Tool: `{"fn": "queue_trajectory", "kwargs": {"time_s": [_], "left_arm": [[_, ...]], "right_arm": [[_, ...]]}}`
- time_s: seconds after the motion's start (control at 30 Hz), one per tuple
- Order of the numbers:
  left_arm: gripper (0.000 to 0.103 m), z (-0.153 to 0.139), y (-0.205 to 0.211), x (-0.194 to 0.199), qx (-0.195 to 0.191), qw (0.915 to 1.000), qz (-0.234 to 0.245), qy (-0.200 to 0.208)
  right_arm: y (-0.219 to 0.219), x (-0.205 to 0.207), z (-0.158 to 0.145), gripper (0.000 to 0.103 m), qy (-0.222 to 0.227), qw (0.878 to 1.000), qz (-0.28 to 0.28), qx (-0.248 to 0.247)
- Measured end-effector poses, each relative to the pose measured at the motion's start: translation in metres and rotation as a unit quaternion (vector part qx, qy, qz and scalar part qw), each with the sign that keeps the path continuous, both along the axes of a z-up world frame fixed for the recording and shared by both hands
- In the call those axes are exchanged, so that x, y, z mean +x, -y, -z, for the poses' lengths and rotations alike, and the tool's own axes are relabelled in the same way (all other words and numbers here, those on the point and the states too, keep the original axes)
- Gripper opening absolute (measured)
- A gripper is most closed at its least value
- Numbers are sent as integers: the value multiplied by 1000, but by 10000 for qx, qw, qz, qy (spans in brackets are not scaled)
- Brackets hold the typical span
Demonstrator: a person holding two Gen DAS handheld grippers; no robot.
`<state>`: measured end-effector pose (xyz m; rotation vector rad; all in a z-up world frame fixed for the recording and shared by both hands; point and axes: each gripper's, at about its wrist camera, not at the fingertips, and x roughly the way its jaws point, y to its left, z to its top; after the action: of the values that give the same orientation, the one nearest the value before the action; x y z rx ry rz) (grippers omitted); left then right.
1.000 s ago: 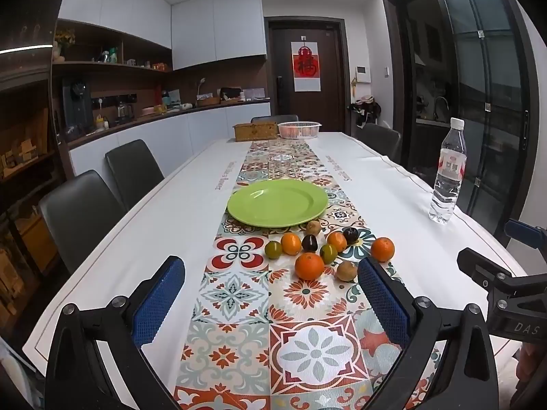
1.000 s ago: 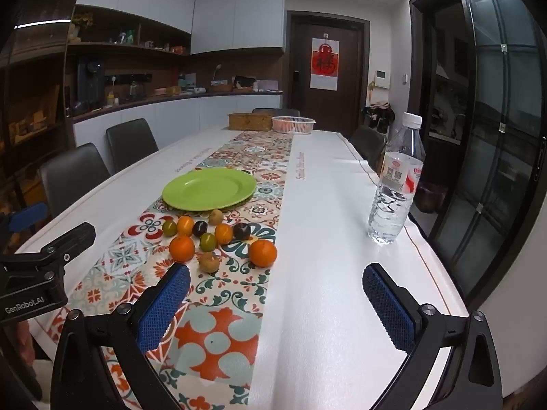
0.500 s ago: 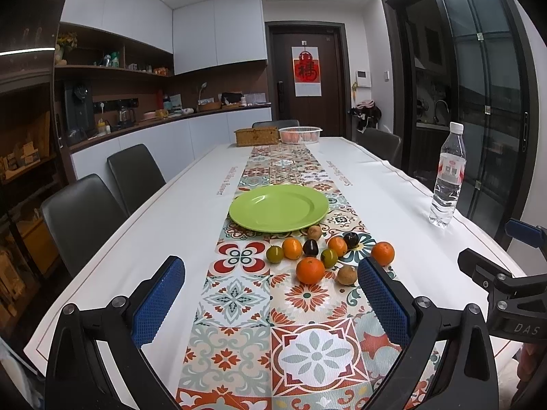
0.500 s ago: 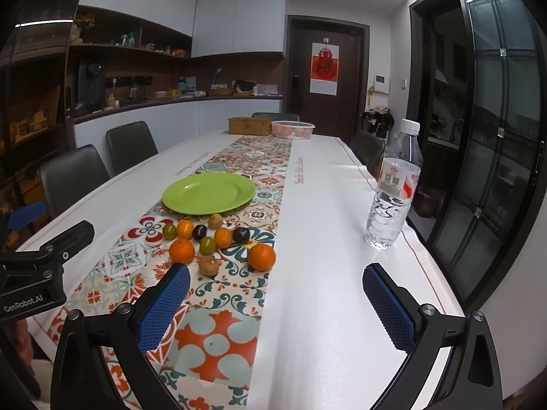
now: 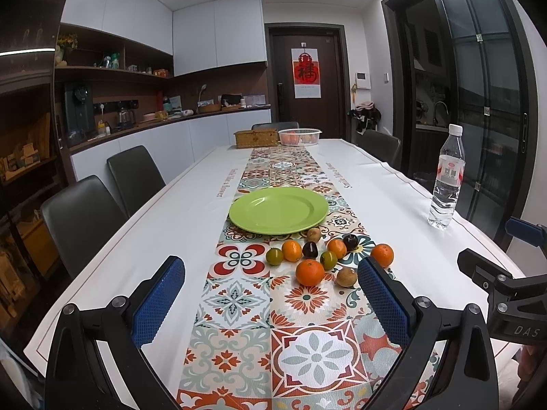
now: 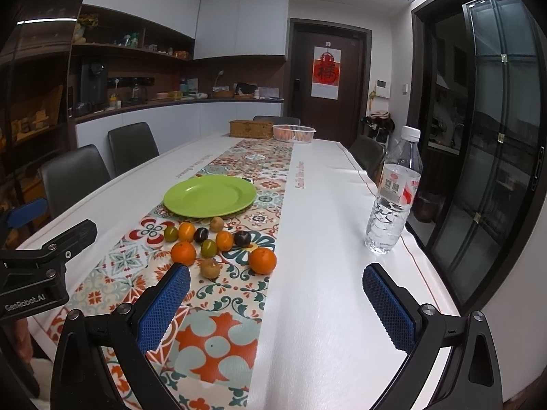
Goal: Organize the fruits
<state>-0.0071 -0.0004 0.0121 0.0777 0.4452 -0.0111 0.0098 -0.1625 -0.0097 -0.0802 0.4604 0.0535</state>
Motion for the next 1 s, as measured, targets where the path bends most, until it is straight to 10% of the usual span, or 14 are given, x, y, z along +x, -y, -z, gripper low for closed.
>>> {"fn": "queue_trajectory", "kwargs": {"time_s": [0.6,1.0], "left_arm": [[103,7,-1,5,112,9999,-68,63],[91,28,-2,29,446,9963,723,-134]], "right_arm": [[-3,4,4,102,-70,9999,-100,-20],[-22,26,15,102,-227,9985,-493,-110]]}}
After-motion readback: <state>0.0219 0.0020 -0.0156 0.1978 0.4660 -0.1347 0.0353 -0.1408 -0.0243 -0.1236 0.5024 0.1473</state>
